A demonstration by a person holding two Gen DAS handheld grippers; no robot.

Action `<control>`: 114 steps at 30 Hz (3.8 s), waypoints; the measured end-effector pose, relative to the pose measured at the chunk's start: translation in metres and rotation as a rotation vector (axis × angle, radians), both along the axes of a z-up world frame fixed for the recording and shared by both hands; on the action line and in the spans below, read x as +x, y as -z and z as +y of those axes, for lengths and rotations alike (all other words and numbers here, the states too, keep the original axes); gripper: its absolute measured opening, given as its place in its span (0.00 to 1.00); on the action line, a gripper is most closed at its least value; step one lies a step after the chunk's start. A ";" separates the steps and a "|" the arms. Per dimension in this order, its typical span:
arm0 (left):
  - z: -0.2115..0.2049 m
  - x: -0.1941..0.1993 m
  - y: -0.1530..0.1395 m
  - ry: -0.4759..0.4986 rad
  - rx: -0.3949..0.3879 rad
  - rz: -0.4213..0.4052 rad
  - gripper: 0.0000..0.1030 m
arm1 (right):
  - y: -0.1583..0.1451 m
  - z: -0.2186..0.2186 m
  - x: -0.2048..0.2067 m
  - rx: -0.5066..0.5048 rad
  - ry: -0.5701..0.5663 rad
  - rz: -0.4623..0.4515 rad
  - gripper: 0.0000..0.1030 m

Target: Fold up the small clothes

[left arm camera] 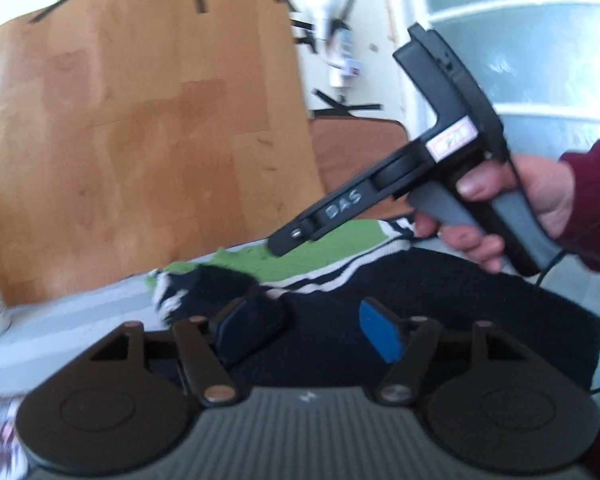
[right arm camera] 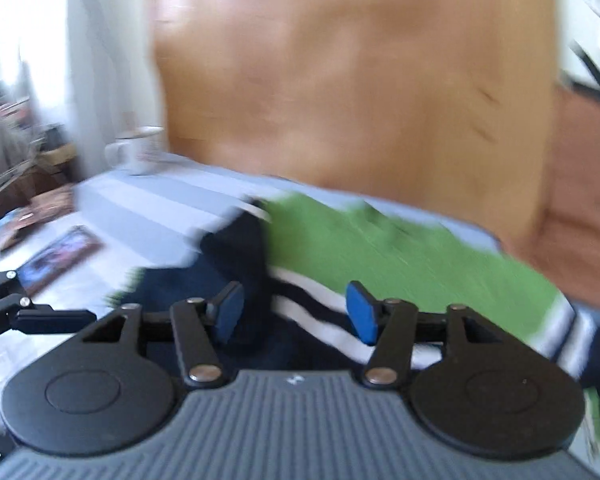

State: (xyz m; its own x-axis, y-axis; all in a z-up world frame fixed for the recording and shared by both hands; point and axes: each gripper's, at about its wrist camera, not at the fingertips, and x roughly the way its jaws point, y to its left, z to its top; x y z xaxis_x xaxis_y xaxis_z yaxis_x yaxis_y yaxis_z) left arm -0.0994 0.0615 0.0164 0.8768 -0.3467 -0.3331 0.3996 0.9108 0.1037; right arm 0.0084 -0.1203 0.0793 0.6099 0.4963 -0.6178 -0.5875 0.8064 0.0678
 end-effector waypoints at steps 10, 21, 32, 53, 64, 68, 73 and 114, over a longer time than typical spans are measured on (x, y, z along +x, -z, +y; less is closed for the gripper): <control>0.019 -0.001 -0.004 -0.112 -0.053 0.043 0.63 | 0.026 0.038 0.064 -0.076 0.044 -0.012 0.09; 0.058 0.078 -0.023 -0.273 -0.275 0.198 0.65 | 0.016 -0.105 0.064 0.096 0.424 0.095 0.49; 0.065 0.233 0.008 -0.490 -0.351 0.430 0.61 | 0.049 -0.006 0.063 -0.136 0.037 0.055 0.74; 0.051 0.251 0.041 -0.466 -0.288 0.364 0.11 | 0.045 -0.032 0.082 0.025 0.101 0.097 0.53; 0.047 0.250 0.040 -0.468 -0.267 0.352 0.11 | 0.046 -0.043 0.092 0.015 0.188 0.085 0.10; 0.046 0.251 0.041 -0.463 -0.258 0.350 0.11 | 0.017 -0.108 0.100 0.040 0.349 0.021 0.10; 0.048 0.252 0.042 -0.455 -0.256 0.350 0.12 | 0.035 -0.181 0.126 -0.159 0.674 0.025 0.28; 0.032 0.228 0.029 -0.291 -0.319 0.293 0.20 | -0.003 -0.340 0.004 0.333 1.012 0.257 0.10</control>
State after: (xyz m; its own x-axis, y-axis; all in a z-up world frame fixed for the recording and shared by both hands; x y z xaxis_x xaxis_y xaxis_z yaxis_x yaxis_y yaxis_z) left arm 0.1289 0.0937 -0.0124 0.8377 -0.2270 -0.4967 0.0960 0.9565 -0.2754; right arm 0.0128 -0.4602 0.0822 0.7017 0.0042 -0.7125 0.3991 0.8261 0.3979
